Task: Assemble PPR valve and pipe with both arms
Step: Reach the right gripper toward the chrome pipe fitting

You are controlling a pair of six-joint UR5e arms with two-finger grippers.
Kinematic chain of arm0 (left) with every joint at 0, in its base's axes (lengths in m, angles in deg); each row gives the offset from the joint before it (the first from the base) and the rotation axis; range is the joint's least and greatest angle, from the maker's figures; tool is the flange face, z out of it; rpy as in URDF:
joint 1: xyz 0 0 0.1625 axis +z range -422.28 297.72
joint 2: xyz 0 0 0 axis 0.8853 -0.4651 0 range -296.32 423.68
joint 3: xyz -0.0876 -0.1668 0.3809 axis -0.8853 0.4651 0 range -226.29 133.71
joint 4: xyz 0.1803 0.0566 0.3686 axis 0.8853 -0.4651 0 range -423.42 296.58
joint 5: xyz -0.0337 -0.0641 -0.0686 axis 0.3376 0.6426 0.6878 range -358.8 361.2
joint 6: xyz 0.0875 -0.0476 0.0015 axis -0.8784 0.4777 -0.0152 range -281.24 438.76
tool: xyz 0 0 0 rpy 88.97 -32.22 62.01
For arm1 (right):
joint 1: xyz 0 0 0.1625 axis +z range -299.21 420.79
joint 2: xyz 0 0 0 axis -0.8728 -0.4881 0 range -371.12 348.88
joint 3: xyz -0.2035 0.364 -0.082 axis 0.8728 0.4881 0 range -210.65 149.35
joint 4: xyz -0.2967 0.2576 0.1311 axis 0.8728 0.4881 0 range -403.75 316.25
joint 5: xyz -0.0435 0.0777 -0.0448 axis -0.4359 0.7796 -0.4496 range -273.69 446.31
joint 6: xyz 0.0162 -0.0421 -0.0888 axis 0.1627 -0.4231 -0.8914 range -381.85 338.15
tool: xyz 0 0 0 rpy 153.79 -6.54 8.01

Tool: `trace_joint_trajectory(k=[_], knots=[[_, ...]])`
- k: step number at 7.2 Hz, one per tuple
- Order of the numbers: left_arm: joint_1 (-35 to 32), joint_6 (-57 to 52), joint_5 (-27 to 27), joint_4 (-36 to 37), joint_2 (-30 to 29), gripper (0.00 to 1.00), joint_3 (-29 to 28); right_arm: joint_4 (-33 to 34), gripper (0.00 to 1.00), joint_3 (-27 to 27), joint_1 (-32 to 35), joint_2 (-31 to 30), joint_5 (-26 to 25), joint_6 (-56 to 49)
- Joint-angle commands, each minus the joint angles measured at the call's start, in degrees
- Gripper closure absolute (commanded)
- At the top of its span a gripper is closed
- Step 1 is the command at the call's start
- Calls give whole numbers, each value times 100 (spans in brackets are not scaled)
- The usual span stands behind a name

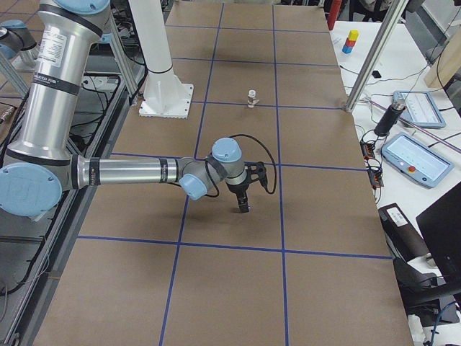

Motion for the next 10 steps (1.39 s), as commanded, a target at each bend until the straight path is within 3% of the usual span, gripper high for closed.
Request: trace_joint_trajectory(k=[1,3,5,7,10], knots=[[-1,3,11,-5,0,0,-1,-269,1,217,-415,18,-257,153],[-1,3,20,-23,-9,0,-1,-1137,2,865,-433,157,-248,170],[-1,3,29,-49,-9,0,-9,-1158,6,1236,-459,526,-248,241],[8,3,38,-49,-18,0,-1,-1167,17,1238,-459,519,-222,241],[8,11,38,-49,-27,0,-1,-1167,16,1203,-468,440,-186,241]])
